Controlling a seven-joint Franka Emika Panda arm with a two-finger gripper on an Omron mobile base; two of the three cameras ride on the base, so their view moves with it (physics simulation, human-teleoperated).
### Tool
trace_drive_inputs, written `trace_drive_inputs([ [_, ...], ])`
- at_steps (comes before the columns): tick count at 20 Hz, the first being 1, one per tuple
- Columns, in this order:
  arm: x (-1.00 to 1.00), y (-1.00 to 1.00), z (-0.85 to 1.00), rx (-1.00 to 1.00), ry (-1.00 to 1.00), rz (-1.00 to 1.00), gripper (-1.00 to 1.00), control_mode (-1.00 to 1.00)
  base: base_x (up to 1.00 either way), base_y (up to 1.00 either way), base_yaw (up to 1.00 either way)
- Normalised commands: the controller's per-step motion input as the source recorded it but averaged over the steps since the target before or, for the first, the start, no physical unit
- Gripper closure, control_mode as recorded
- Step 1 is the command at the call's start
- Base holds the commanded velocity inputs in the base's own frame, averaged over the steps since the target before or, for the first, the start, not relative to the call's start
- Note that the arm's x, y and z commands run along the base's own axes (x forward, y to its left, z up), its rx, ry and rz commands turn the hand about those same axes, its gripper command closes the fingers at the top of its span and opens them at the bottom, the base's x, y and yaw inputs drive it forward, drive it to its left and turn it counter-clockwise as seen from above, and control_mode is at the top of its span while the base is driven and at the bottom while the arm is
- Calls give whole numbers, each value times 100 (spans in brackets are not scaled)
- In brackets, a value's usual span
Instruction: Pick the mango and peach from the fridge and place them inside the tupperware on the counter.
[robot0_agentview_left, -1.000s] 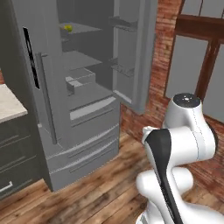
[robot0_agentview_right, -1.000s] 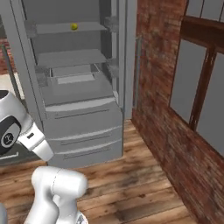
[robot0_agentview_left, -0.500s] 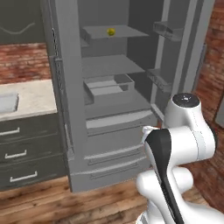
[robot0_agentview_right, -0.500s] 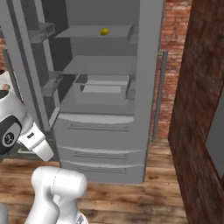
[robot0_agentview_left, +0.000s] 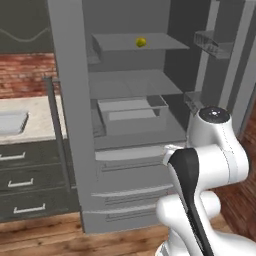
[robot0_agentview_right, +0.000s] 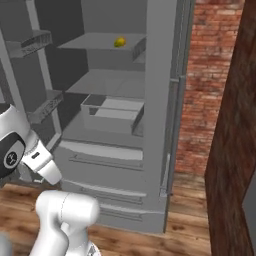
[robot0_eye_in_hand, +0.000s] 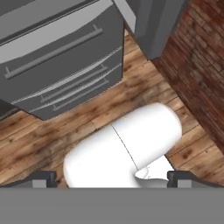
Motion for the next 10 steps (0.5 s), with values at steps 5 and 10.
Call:
trace_drive_inputs([
  [5, 0, 0, 0, 0, 0, 0, -100, 100, 62, -31, 0],
  [10, 0, 0, 0, 0, 0, 0, -100, 100, 72, -14, 0],
])
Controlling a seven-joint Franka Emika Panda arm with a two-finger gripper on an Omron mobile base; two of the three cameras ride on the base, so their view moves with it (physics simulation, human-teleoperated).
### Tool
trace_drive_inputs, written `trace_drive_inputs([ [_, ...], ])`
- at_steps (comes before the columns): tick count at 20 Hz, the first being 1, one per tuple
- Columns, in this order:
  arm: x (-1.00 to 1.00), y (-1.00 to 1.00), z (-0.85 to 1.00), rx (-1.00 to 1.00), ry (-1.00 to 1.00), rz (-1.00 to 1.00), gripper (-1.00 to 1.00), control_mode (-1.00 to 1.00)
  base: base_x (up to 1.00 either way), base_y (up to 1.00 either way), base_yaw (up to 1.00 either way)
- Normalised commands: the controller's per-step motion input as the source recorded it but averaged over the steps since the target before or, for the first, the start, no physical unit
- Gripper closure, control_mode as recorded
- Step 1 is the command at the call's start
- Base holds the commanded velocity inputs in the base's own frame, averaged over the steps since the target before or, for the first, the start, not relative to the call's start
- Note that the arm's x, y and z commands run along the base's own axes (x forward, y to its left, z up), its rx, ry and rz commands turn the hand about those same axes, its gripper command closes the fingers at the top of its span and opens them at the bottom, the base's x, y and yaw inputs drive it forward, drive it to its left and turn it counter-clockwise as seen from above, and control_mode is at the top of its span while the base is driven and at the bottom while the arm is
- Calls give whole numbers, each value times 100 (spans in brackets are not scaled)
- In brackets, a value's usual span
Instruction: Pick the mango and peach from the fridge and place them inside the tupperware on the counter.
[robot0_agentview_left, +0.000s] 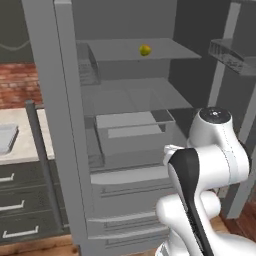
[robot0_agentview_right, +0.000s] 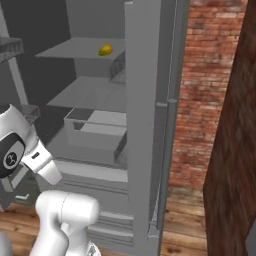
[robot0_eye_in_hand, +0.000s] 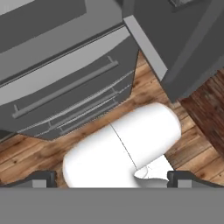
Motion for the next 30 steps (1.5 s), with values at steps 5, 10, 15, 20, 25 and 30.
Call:
trace_drive_inputs([
  [5, 0, 0, 0, 0, 0, 0, -100, 100, 68, -14, 0],
  [10, 0, 0, 0, 0, 0, 0, -100, 100, 61, -3, 2],
  [15, 0, 0, 0, 0, 0, 0, -100, 100, 55, 0, 0],
  [20, 0, 0, 0, 0, 0, 0, -100, 100, 40, 0, 0],
  [25, 5, 0, 31, -5, -29, 9, -100, -100, 6, 0, 1],
  [30, 23, 0, 92, -19, -42, 12, -100, -100, 0, 0, 0],
])
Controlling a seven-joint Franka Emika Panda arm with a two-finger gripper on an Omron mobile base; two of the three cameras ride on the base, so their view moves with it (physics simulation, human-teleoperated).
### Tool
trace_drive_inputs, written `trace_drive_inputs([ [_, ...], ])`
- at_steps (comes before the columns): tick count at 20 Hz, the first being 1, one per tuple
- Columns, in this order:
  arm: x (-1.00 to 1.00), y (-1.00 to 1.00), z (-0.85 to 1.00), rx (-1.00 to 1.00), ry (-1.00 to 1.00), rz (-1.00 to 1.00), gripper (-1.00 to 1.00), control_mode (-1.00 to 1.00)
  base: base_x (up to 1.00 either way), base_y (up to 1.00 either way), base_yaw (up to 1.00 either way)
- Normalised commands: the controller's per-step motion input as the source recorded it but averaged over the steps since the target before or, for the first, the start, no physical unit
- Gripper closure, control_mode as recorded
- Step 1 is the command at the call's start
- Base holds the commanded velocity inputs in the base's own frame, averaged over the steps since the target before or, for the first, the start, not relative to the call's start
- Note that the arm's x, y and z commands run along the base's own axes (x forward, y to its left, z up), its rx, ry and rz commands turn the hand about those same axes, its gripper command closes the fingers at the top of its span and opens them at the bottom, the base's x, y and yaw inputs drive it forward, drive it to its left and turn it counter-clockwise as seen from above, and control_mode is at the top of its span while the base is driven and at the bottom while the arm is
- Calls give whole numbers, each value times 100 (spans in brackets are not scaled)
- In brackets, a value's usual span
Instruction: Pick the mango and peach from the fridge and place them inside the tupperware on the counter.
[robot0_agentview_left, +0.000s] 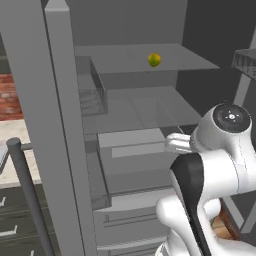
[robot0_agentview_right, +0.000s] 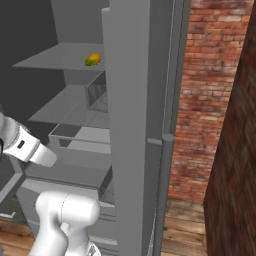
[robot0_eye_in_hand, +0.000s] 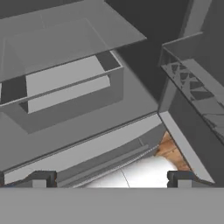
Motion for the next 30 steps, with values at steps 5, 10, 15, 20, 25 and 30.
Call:
trace_drive_inputs([
  [5, 32, 7, 78, -9, 0, 4, -100, -100, 0, 0, 0],
  [10, 54, -3, 54, -5, 1, 3, -100, -100, 0, 0, 0],
  [15, 57, 0, 21, -4, -2, 0, -100, -100, 0, 0, 0],
  [20, 66, 0, 11, 0, -7, 1, -100, -100, 0, 0, 0],
  [25, 66, 0, 33, 0, 2, 1, -100, -100, 0, 0, 0],
  [30, 68, 0, 34, 0, 0, 3, -100, -100, 0, 0, 0],
])
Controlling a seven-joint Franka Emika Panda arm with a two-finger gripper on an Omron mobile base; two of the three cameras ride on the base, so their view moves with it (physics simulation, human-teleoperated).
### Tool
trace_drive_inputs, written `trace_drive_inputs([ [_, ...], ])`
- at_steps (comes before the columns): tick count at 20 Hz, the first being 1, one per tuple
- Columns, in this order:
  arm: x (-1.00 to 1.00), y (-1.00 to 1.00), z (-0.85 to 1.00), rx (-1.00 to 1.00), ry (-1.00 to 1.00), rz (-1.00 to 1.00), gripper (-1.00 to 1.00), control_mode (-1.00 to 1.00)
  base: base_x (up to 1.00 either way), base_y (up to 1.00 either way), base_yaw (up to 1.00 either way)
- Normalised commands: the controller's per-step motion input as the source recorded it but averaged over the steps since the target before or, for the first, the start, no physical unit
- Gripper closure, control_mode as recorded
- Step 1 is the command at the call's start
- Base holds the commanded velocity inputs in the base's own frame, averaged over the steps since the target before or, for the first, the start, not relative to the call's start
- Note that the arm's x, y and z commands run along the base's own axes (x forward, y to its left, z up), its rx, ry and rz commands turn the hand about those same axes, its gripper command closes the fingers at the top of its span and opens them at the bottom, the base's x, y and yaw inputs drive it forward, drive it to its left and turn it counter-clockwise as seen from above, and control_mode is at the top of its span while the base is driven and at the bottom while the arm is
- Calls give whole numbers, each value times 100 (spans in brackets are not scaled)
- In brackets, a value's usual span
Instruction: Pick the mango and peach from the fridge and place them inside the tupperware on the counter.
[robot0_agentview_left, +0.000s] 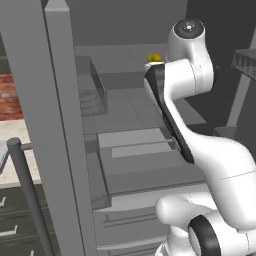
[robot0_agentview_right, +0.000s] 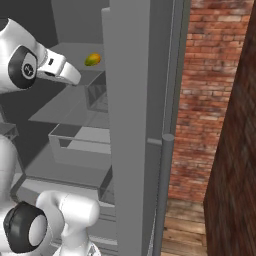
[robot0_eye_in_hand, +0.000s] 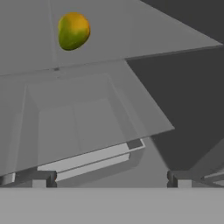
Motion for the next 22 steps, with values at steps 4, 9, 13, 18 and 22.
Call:
trace_drive_inputs([
  [4, 75, 3, 5, 0, 3, 1, -100, -100, 0, 0, 0],
  [9, 81, 2, 1, 0, 1, 0, -100, -100, 0, 0, 0],
  [13, 81, 0, 4, 0, 0, 7, -100, -100, 0, 0, 0],
  [18, 77, 0, 0, 0, 0, 8, -100, -100, 0, 0, 0],
  [22, 69, 0, 0, -3, 0, 1, -100, -100, 0, 0, 0],
])
